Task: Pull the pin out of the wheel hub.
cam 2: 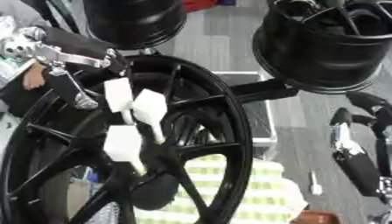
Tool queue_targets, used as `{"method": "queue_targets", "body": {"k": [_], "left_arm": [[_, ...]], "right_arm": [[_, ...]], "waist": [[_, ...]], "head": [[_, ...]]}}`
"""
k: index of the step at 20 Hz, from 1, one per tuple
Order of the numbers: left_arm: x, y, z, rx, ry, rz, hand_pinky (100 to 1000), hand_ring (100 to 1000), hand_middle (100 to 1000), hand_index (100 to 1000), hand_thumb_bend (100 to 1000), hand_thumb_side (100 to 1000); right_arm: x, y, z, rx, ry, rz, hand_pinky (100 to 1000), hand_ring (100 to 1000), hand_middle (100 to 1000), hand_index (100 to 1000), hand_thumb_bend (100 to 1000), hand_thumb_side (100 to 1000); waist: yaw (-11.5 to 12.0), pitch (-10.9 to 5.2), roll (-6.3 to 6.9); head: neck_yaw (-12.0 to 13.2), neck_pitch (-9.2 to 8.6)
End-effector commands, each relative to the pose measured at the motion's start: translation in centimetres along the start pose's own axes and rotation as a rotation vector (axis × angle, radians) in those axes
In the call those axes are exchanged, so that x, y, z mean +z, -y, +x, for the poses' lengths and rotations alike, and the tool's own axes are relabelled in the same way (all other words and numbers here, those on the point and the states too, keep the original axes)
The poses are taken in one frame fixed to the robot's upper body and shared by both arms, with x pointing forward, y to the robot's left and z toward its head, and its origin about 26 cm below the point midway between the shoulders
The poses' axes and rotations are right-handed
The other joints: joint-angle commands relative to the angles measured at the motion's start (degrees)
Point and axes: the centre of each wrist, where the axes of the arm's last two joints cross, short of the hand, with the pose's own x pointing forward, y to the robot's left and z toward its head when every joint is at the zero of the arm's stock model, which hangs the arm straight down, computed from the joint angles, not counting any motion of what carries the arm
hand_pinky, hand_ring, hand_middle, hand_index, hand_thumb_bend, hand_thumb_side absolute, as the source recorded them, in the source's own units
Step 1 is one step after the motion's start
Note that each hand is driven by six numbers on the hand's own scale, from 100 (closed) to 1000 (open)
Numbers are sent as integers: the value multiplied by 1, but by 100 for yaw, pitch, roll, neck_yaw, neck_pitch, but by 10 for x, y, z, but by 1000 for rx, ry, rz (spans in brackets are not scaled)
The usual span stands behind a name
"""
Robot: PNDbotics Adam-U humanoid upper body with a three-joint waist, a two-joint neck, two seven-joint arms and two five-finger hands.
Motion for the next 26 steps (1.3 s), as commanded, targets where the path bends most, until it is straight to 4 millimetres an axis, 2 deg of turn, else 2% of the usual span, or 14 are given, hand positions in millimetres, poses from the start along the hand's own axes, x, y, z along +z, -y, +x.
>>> {"method": "queue_targets", "body": {"k": [1,3,5,7,10,19,23,25,26], "left_arm": [[8,-11,5,-69,54,-47,785,722,649,740,125,100],[8,-11,5,-61,59,-44,778,698,616,712,124,100],[8,-11,6,-58,62,-42,779,700,622,718,138,100],[8,-13,6,-59,54,-39,801,750,705,795,227,100],[9,-17,6,-85,26,-41,830,814,781,851,332,129],[14,-26,7,-124,21,-19,842,835,812,886,436,221],[14,-28,7,-113,13,-13,836,829,798,887,443,368],[13,-28,6,-92,7,-11,829,819,774,883,439,524],[13,-28,6,-81,4,-9,828,818,771,882,448,552]], "right_arm": [[-4,3,5,-5,20,-13,734,856,799,817,100,688],[-3,3,5,-6,17,-14,734,856,799,817,100,689],[-3,3,5,-9,12,-15,734,856,799,817,100,690],[-2,2,5,-12,9,-16,733,856,799,817,100,690],[-2,2,5,-14,8,-15,734,856,799,817,100,689],[-1,2,4,-16,8,-11,734,857,799,817,100,688],[-1,3,4,-17,6,-10,734,857,800,817,100,687],[-1,2,4,-19,4,-10,734,858,800,817,100,686],[-1,2,4,-20,3,-11,734,858,800,817,100,686]], "waist": [[-1,-102,4],[-3,-103,4],[-4,-104,4],[-2,-106,4],[3,-113,5],[9,-170,10],[12,-194,15],[15,-207,19],[17,-213,20]], "head": [[19,-45],[17,-43],[17,-37],[17,-32],[10,-15],[-1,-14],[-7,-2],[-10,9],[-11,11]]}}
